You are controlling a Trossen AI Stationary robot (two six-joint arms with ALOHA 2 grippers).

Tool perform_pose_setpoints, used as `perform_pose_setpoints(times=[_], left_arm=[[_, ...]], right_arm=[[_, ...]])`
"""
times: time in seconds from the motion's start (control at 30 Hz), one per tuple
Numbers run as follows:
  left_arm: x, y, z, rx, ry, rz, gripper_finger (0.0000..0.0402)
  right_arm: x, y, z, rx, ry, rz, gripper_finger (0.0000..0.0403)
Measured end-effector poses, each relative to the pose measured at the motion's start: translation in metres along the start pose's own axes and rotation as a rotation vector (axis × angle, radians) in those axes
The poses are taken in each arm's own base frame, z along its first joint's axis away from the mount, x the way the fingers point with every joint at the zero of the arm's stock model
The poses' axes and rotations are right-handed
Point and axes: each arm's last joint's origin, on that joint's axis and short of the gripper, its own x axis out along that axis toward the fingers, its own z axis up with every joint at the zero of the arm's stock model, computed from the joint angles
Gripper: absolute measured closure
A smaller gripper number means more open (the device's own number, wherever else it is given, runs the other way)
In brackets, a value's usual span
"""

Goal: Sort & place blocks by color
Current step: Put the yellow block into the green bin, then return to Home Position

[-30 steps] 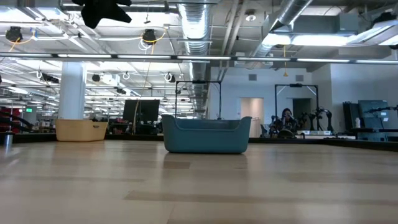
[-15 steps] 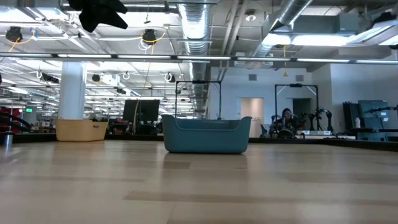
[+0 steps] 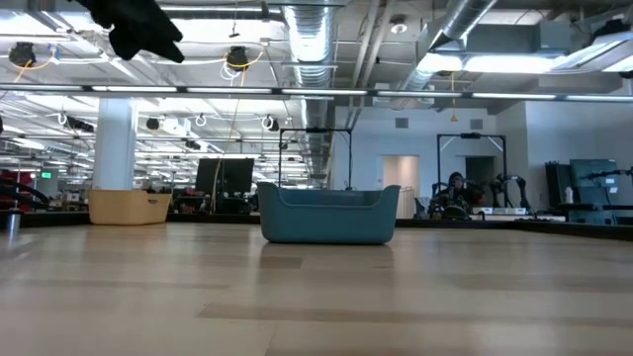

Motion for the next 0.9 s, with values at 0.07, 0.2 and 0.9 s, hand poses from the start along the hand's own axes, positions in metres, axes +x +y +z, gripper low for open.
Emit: perform_pose_setpoints(times=[0.07, 0.2, 0.9], left_arm=[[-0.004, 0.002, -0.001, -0.004, -0.005, -0.004, 0.0156], [-0.014, 0.007, -0.002, -0.03, -0.023, -0.011, 0.0156], [-0.027, 0.024, -0.013, 0.031, -0.028, 0.239, 0.0156]], right_arm=[[0.005, -0.001, 0.002, 0.006, -0.006, -0.009, 0.0263], [0.009, -0.002, 0.005, 0.012, -0.018, -0.02, 0.0256], [0.002, 0.007, 0.024, 0.088, -0.055, -0.005, 0.0155]])
